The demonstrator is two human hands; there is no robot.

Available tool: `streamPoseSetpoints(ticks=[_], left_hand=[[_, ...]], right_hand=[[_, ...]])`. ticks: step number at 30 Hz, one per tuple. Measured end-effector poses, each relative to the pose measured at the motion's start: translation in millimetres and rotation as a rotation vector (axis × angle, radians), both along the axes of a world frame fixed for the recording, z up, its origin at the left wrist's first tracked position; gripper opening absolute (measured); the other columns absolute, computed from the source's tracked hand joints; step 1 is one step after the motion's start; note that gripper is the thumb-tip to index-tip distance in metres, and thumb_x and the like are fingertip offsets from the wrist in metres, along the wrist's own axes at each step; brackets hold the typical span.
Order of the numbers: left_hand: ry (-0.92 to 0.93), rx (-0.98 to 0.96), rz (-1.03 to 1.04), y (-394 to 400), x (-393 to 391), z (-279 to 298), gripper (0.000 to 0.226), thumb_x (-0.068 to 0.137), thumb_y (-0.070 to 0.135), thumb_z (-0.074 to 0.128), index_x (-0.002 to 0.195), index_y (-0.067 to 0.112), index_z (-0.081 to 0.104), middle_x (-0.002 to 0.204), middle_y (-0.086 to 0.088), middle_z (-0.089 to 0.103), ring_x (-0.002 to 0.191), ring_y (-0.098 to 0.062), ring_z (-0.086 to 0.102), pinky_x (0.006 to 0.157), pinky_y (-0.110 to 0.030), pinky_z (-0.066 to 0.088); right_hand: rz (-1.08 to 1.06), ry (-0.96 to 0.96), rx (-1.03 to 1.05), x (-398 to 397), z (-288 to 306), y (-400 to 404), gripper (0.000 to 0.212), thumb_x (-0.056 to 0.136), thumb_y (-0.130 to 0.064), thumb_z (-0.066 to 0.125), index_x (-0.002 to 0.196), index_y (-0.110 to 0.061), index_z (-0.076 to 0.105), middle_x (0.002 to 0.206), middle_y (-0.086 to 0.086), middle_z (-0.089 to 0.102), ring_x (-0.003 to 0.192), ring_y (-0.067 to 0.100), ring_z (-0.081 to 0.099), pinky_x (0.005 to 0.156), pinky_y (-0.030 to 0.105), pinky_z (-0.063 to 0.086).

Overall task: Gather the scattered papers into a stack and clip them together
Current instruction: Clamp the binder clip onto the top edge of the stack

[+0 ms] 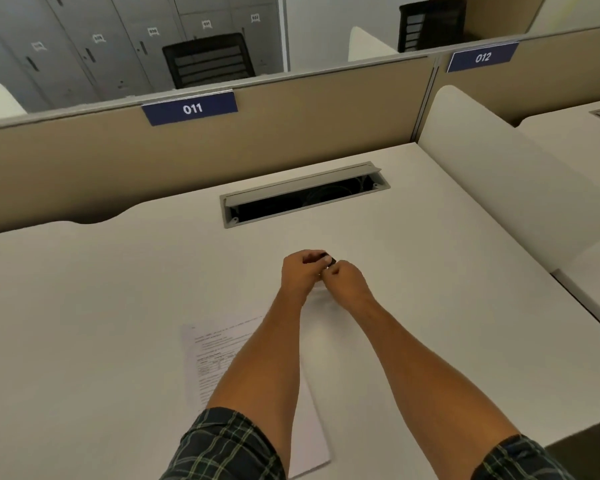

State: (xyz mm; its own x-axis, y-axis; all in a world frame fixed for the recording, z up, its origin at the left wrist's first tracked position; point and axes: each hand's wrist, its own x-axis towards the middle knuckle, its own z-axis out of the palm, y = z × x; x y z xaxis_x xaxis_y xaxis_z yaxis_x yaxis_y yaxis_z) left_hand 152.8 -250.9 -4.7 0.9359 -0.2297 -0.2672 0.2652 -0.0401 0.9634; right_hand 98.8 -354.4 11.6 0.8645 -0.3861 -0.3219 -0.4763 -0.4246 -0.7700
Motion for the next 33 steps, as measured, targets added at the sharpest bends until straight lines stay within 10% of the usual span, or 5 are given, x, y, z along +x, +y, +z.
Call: streamPoseSetpoints(ticks=[21,33], left_hand=[[0.230,-0.149,0.128,204,-93,-2,0.006,0.090,0.000,0.075,0.087,-0.004,0.078,0.096,-0.025,0.078,0.089,-0.031,0.078,0.076,-0.032,0.064],[0.061,0.343,-0.011,213,-89,5,0.013,0.105,0.010,0.049,0.098,0.004,0.057,0.090,-0.010,0.072,0.065,-0.008,0.074,0.055,-0.024,0.054]], right_hand=[[0.428,-0.036,0.393,-51,-8,132,0.034,0.095,-0.023,0.071,0.090,0.010,0.067,0.071,0.011,0.055,0.057,0.012,0.047,0.055,0.026,0.039],[0.454,-0.036,0.194,-53,-13,163,0.031,0.093,-0.047,0.061,0.083,-0.017,0.058,0.074,-0.007,0.058,0.055,-0.003,0.051,0.058,0.021,0.041]])
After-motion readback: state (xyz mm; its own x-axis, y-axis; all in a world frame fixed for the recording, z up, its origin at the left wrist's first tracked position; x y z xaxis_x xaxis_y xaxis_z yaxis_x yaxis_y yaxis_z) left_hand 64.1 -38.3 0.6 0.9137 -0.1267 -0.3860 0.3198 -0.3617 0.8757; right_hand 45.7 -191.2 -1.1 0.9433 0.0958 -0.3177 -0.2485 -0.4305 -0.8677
